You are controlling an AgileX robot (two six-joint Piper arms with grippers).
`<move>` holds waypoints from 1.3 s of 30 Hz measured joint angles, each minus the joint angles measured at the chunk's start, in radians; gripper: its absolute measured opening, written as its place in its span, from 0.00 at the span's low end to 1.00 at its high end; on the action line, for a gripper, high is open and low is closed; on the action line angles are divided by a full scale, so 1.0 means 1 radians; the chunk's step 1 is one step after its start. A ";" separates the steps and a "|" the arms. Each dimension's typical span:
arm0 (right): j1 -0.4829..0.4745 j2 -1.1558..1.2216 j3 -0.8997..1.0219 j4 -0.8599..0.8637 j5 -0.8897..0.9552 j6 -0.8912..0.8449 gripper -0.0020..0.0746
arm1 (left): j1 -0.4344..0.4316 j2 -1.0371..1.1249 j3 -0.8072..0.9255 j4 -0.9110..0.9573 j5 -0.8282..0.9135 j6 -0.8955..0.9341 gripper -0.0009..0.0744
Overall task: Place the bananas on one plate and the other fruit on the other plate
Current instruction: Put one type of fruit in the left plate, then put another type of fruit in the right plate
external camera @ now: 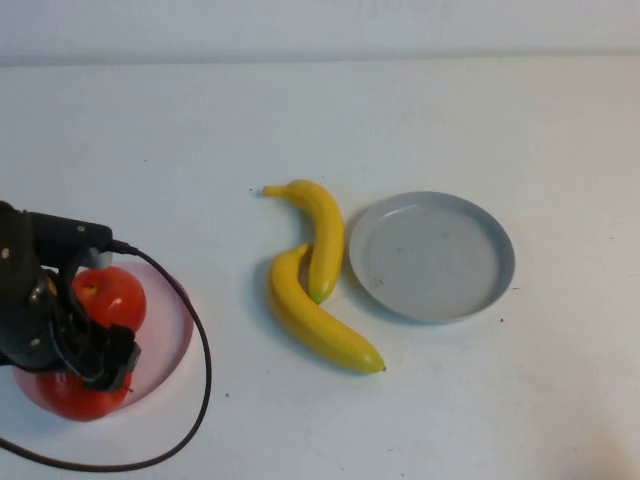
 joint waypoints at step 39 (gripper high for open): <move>0.000 0.000 0.000 0.000 0.000 0.000 0.00 | 0.000 -0.740 0.059 -0.021 0.032 -0.055 0.03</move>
